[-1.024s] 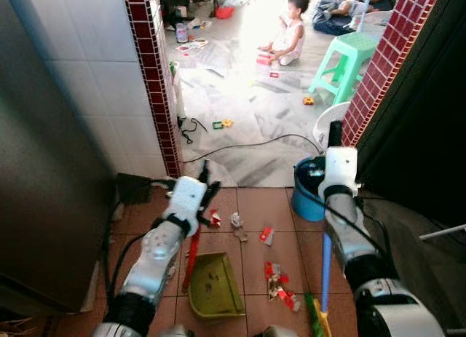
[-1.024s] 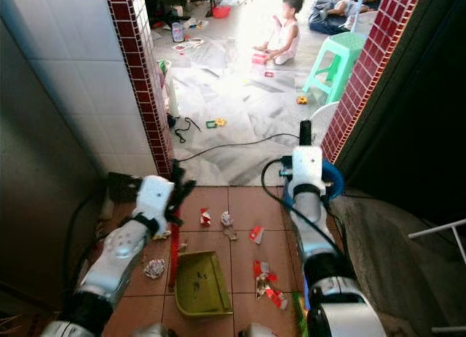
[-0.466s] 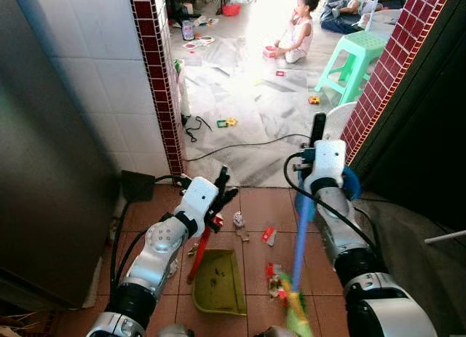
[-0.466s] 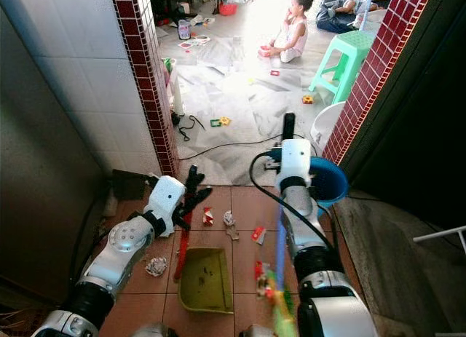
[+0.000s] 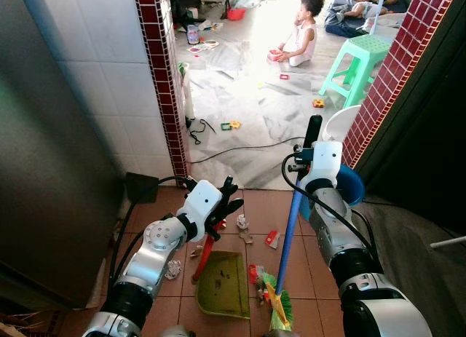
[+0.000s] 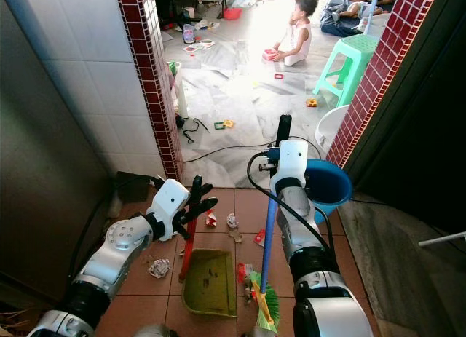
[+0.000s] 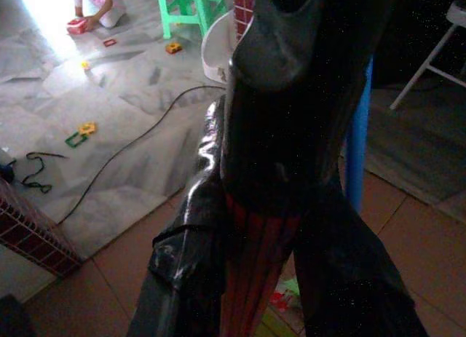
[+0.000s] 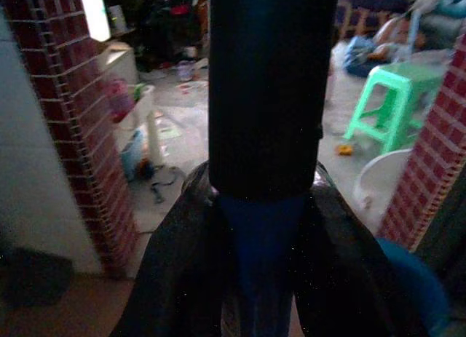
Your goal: Sweep floor
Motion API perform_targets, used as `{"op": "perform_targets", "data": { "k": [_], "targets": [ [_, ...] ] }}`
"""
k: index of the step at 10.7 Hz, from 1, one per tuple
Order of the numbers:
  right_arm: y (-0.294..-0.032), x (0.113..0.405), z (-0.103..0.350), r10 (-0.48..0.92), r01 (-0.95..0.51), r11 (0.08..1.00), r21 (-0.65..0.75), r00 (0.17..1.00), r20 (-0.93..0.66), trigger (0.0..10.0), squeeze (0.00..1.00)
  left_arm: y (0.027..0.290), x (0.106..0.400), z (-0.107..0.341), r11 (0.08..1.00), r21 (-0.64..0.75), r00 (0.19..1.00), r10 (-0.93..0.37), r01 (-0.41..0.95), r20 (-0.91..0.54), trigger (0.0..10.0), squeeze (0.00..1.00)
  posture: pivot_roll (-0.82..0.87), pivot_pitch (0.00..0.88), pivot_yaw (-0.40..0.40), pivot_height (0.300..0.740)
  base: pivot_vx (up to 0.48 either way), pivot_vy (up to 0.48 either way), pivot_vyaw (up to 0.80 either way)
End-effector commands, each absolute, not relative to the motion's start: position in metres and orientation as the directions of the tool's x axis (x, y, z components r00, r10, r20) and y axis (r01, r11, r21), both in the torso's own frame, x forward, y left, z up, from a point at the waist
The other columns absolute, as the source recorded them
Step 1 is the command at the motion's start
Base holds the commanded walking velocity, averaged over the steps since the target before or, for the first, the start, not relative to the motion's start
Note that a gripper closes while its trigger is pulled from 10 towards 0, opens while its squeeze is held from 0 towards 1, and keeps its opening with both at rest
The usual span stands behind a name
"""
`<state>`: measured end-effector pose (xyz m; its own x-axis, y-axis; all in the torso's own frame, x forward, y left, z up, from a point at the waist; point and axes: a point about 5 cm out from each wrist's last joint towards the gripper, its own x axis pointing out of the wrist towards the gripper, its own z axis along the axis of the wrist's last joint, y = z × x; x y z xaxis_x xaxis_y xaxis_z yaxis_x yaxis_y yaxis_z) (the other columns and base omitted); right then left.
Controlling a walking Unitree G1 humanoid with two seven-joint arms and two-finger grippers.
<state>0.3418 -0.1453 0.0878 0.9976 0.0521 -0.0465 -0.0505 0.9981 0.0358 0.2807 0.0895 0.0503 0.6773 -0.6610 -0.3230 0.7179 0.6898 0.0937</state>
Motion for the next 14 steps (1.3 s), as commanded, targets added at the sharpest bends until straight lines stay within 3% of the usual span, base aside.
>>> {"op": "perform_targets", "data": {
  "k": [1, 3, 7, 8, 10, 12, 14],
  "targets": [
    [-0.138, 0.348, 0.104, 0.086, -0.086, 0.987, 0.134, 0.996, 0.007, 10.0, 0.0, 0.087, 0.26, 0.02, 0.662, -0.026, 0.58, -0.674, 0.749, -0.457, 10.0, 0.0, -0.01, 0.0, -0.011, 0.74, 0.0, 0.0, 0.0],
    [-0.121, 0.35, 0.12, 0.201, -0.214, 0.929, 0.302, 0.977, 0.074, 10.0, 0.0, 0.087, 0.26, 0.019, 0.662, -0.024, 0.58, -0.672, 0.749, -0.461, 10.0, 0.0, -0.01, 0.0, -0.012, 0.74, 0.0, 0.0, 0.0],
    [-0.117, 0.352, 0.154, 0.283, -0.321, 0.919, 0.227, 0.941, 0.184, 10.0, 0.0, 0.089, 0.26, 0.019, 0.712, -0.017, 0.626, -0.628, 0.702, -0.463, 10.0, 0.0, -0.01, 0.0, -0.02, 0.74, 0.0, 0.0, 0.0],
    [-0.117, 0.355, 0.18, 0.304, -0.357, 0.917, 0.178, 0.915, 0.267, 10.0, 0.0, 0.09, 0.26, 0.018, 0.727, -0.009, 0.638, -0.608, 0.686, -0.472, 10.0, 0.0, -0.01, 0.0, -0.021, 0.74, 0.0, 0.0, 0.0],
    [-0.123, 0.358, 0.202, 0.284, -0.321, 0.946, 0.054, 0.896, 0.342, 10.0, 0.0, 0.09, 0.26, 0.018, 0.729, -0.011, 0.641, -0.608, 0.684, -0.468, 10.0, 0.0, -0.01, 0.0, -0.022, 0.74, 0.0, 0.0, 0.0],
    [-0.138, 0.356, 0.19, 0.251, -0.22, 0.967, -0.129, 0.915, 0.317, 10.0, 0.0, 0.093, 0.26, 0.022, 0.746, -0.025, 0.655, -0.601, 0.666, -0.458, 10.0, 0.0, -0.01, 0.0, -0.022, 0.74, 0.0, 0.0, 0.0],
    [-0.165, 0.351, 0.164, 0.114, -0.068, 0.98, -0.189, 0.963, 0.246, 10.0, 0.0, 0.112, 0.264, 0.031, 0.828, 0.04, 0.759, -0.492, 0.559, -0.426, 10.0, 0.0, -0.01, 0.0, -0.014, 0.74, 0.0, 0.0, 0.0]
  ]
}}
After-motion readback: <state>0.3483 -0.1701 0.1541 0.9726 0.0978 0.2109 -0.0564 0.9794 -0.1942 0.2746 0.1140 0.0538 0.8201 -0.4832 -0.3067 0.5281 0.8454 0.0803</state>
